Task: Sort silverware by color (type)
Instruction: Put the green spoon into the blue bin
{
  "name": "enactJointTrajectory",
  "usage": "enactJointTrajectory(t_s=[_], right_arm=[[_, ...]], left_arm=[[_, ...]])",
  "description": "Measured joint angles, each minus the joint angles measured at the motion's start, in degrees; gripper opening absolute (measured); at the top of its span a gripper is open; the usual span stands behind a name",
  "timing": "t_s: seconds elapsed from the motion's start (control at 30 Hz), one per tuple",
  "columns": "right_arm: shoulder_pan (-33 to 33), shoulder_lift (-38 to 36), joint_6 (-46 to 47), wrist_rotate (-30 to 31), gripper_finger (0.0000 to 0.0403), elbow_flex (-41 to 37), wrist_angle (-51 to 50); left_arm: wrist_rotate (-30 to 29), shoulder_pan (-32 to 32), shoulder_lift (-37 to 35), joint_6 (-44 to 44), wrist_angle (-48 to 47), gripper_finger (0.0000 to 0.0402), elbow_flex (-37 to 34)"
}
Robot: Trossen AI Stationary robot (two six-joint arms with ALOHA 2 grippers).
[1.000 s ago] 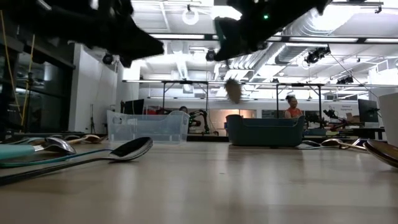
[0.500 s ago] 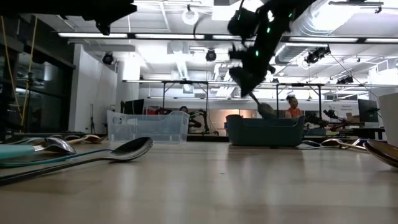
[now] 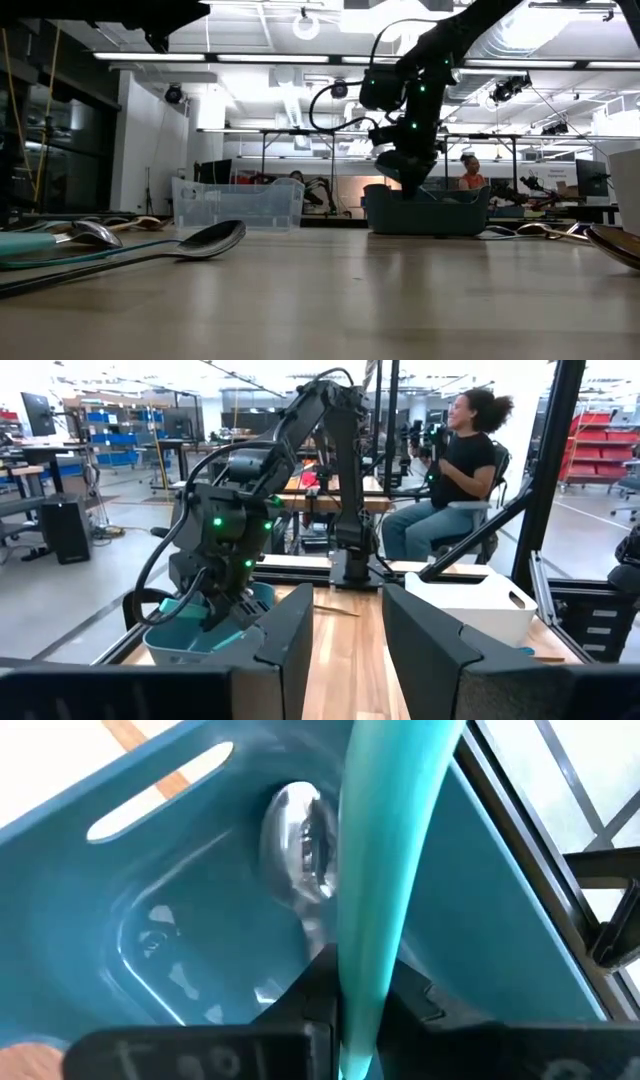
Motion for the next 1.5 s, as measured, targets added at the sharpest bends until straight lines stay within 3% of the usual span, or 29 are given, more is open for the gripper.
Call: enactJointTrajectory(t_s=[0.2,0.57,0.87,1.03,1.17,1.5], right_arm=[[0.0,0.0,-0.01,-1.65,0.0031,0.0,-1.24],[0.34,-1.0,-2.67,-3.4,0.0097,0.0,-1.88],[2.28,-10.78,-1.45,-0.42,0.0109,0.0,-6.68],[7.11,-17.6,3.55,-0.88,0.011,0.0,-5.66],[14.48,-21.21,2.97,-1.8,0.011,-3.58,7.32],[29.31,-19.91,-2.4,-5.0,0.011,-24.27,64.38]], left_arm=[[-0.02,0.0,0.0,-0.89,-0.17,0.0115,0.0],[-0.02,0.0,0.0,-0.96,-1.24,0.0115,0.0],[-0.02,0.0,0.0,-0.96,-1.24,0.0115,0.0],[-0.02,0.02,0.1,-0.96,-1.64,0.0115,0.0],[-0.02,0.02,0.11,-1.09,-1.81,0.0115,0.0],[-0.05,0.02,0.45,-1.96,-2.27,0.0115,0.0]])
